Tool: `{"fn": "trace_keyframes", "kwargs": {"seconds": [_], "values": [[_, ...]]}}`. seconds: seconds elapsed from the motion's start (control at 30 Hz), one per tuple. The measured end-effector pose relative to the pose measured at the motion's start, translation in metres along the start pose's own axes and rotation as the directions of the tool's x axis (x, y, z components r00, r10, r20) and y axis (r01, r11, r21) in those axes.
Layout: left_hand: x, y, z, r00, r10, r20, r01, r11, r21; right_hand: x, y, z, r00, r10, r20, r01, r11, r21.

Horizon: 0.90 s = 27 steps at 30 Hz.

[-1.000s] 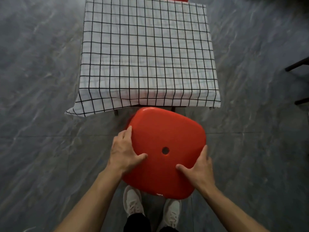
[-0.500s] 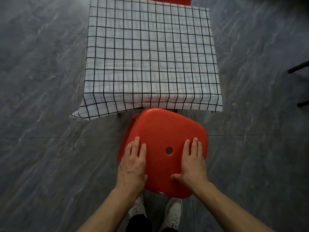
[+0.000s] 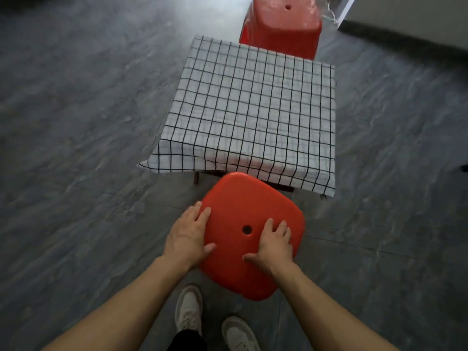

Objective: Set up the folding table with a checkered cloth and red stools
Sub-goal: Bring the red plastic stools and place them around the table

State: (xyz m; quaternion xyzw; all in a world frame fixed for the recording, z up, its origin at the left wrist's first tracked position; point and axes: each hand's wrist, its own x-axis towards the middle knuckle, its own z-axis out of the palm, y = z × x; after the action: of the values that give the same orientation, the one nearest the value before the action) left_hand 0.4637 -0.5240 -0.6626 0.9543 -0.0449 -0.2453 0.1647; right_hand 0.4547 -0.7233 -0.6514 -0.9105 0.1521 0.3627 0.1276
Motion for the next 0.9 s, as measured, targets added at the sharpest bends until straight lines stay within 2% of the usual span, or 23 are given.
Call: {"fn": "trace_keyframes", "kwargs": {"seconds": [0.07, 0.2, 0.37, 0.5, 0.63, 0.73, 0.8, 0.9], "values": [[-0.025, 0.008, -0.025, 0.995, -0.053, -0.09, 0.05, 0.998, -0.035, -0.022, 0.007, -0.019, 0.99, -0.139, -0.033, 0.14, 0.99, 0.02], [-0.098, 0.027, -0.088, 0.959, -0.221, -0.175, 0.205, 0.973, -0.104, -0.095, 0.005, -0.07, 0.93, -0.34, -0.139, 0.347, 0.938, 0.026], [-0.22, 0.051, -0.175, 0.856, -0.41, -0.315, 0.321, 0.899, -0.297, -0.202, -0.014, -0.133, 0.835, -0.524, -0.167, 0.531, 0.847, -0.008], [-0.323, 0.052, -0.236, 0.724, -0.532, -0.439, 0.396, 0.841, -0.368, -0.287, -0.053, -0.164, 0.695, -0.702, -0.154, 0.703, 0.709, -0.053], [-0.428, 0.042, -0.262, 0.573, -0.642, -0.509, 0.5, 0.766, -0.404, -0.368, -0.105, -0.167, 0.565, -0.823, -0.067, 0.819, 0.568, -0.084], [-0.498, 0.03, -0.257, 0.471, -0.734, -0.49, 0.585, 0.675, -0.448, -0.422, -0.144, -0.154, 0.44, -0.898, -0.018, 0.889, 0.438, -0.132], [-0.545, 0.021, -0.242, 0.39, -0.79, -0.473, 0.604, 0.608, -0.516, -0.458, -0.167, -0.139, 0.347, -0.938, 0.025, 0.926, 0.338, -0.165], [-0.613, 0.006, -0.212, 0.275, -0.858, -0.434, 0.603, 0.505, -0.617, -0.512, -0.196, -0.108, 0.247, -0.965, 0.086, 0.952, 0.226, -0.206]]}}
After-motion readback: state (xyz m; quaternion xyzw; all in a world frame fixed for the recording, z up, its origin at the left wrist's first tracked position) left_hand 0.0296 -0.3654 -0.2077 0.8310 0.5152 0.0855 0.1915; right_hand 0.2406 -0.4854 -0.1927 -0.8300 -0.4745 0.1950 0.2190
